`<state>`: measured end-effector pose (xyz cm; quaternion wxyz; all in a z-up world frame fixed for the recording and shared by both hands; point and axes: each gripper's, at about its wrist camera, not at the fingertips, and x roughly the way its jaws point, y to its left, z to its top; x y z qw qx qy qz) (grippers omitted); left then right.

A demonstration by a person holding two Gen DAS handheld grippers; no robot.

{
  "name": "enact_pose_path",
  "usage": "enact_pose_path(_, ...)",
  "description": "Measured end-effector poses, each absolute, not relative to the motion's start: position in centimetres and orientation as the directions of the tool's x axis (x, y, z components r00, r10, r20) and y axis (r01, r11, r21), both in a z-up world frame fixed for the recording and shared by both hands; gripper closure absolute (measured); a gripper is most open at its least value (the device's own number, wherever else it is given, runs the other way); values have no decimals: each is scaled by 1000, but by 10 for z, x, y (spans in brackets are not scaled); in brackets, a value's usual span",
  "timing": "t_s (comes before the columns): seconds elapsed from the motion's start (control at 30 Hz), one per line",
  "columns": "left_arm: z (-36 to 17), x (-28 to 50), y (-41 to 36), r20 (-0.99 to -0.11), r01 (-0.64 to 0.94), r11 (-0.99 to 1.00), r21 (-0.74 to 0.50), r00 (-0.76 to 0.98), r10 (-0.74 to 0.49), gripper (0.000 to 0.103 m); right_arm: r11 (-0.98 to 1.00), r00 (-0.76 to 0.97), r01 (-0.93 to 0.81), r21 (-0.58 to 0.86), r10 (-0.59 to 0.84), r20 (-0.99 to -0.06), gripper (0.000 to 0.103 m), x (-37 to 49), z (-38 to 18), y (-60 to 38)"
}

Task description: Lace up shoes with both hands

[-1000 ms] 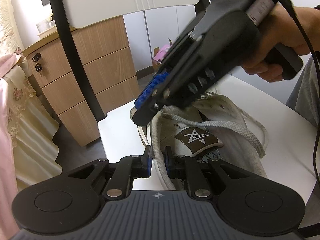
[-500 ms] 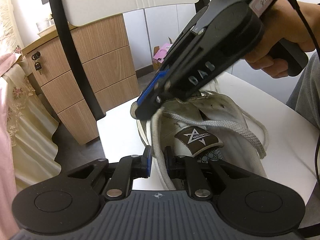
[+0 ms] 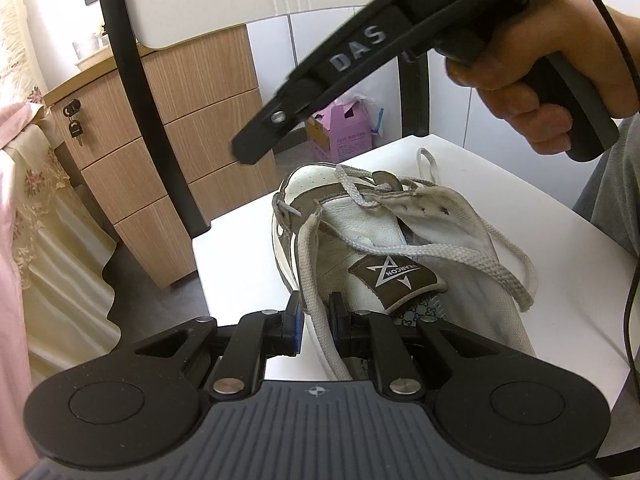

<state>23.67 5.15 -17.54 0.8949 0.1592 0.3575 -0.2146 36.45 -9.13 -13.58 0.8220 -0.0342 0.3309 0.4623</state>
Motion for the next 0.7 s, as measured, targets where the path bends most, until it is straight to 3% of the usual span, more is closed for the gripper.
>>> enact_pose_path(0.17, -175, 234, 50, -709, 500, 856, 131, 651, -271, 89, 561, 310, -770, 303, 745, -591, 93, 367, -141, -107)
enact_pose_path(0.43, -176, 231, 47, -709, 496, 859, 128, 651, -270, 89, 520, 276, -831, 198, 694, -665, 92, 355, -157, -80)
enact_pose_path(0.53, -176, 232, 46, -708, 493, 860, 128, 653, -269, 89, 525, 288, -832, 177, 683, -671, 94, 353, -158, -77)
enact_pose_path(0.57, -176, 232, 46, -707, 492, 861, 128, 654, -269, 89, 532, 294, -829, 174, 678, -673, 100, 353, -158, -76)
enact_pose_path(0.7, -176, 232, 44, -709, 493, 861, 127, 652, -269, 90, 574, 349, -802, 169, 678, -647, 101, 348, -155, -77)
